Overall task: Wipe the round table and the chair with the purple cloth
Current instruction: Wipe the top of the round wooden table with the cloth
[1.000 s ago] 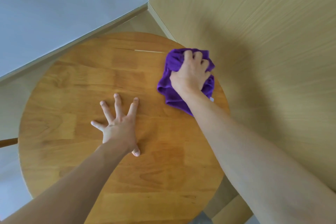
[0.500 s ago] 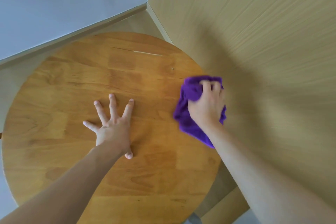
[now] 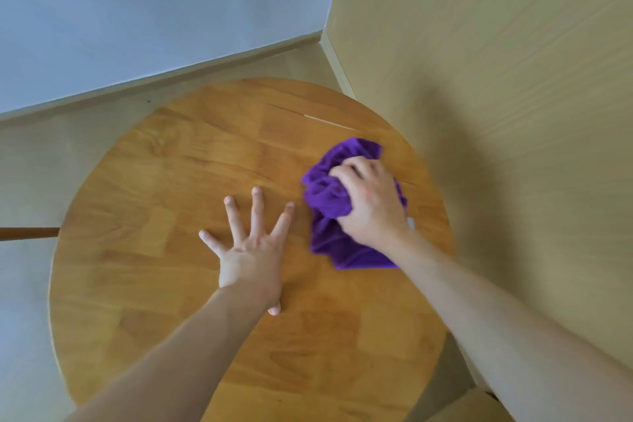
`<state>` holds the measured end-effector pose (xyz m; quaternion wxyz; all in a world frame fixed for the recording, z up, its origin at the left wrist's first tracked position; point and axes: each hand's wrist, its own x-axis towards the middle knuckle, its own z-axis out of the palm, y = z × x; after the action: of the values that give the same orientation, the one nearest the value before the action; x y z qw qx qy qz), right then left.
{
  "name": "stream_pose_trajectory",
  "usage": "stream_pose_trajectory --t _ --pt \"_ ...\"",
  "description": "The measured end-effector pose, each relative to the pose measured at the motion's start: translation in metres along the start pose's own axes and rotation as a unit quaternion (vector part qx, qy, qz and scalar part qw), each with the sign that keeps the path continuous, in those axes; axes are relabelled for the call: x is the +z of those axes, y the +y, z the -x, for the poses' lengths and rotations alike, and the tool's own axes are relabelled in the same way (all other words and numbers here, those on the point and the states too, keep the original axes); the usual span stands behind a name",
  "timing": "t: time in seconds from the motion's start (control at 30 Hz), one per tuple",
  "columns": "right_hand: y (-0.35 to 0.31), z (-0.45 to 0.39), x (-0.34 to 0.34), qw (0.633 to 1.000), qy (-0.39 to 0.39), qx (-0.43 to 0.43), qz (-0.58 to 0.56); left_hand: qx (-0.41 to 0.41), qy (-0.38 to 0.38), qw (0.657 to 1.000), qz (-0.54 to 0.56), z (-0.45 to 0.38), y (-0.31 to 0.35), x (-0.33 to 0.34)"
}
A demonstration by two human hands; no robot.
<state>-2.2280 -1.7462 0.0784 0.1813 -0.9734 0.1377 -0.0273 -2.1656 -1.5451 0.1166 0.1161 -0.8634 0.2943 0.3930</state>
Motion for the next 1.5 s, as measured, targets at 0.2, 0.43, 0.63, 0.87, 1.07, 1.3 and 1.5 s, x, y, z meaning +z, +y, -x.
stream_pose_trajectory --t 0.2,0.43,0.63,0.87,1.07,1.3,1.5 --pt "-0.001 -0.093 -0.002 0.937 0.085 0.336 0.037 0.001 0.015 1.000 0.006 0.000 0.000 -0.003" --pt "-0.062 -0.101 0.018 0.999 -0.012 0.006 0.048 0.045 0.050 0.998 0.000 0.008 -0.017 0.005" --pt "-0.014 -0.048 0.007 0.999 0.000 -0.030 0.022 0.072 0.105 0.992 -0.012 0.006 -0.081 -0.013" --pt "-0.060 -0.120 0.022 0.924 0.121 0.363 0.017 0.018 0.070 0.997 -0.018 0.000 -0.116 -0.014" --pt "-0.136 -0.108 0.053 0.999 0.007 0.031 0.035 0.010 0.079 0.997 0.018 0.000 -0.117 -0.011" --pt "-0.045 -0.063 0.021 0.999 0.025 -0.021 0.011 0.038 0.126 0.990 0.059 0.016 -0.132 0.013" --pt "-0.106 -0.064 0.042 0.930 0.146 0.337 0.025 0.034 0.086 0.996 0.009 0.035 -0.137 0.028"
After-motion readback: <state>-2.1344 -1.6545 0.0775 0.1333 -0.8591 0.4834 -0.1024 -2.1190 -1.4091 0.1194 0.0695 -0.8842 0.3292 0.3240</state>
